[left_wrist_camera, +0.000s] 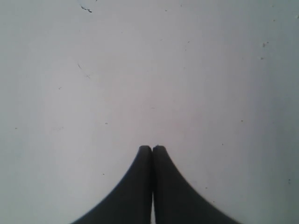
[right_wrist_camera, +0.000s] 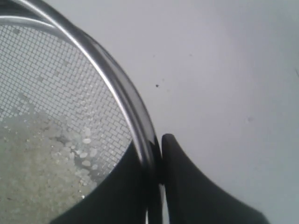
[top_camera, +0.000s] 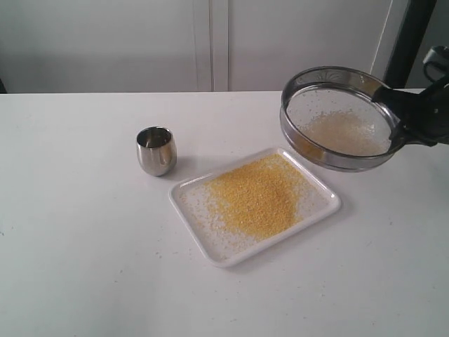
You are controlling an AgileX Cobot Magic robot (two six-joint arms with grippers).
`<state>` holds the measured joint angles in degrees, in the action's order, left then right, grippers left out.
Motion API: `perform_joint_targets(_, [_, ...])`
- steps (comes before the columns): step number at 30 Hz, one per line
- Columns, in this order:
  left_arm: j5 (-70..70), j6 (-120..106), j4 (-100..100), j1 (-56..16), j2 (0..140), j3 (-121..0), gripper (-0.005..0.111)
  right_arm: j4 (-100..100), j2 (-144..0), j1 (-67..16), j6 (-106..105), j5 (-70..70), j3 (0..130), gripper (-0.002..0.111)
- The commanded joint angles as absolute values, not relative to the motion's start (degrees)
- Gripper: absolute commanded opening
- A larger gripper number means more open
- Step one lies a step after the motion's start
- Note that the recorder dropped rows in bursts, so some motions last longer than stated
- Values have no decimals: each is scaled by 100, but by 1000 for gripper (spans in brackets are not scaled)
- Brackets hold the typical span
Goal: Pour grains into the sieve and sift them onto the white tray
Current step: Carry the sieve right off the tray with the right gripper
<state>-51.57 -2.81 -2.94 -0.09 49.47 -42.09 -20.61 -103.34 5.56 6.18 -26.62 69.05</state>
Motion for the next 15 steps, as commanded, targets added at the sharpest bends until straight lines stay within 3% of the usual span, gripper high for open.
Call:
perform_joint_targets(1, [-5185,-302,-312,-10,4902,-4170,0,-2197,-10681,590,871,-2199,7259,0])
perform_joint_targets(15, [-5185,-302,-312,-10,4902,-4170,0,-2170,-11553,632,904,-1033,7419,0])
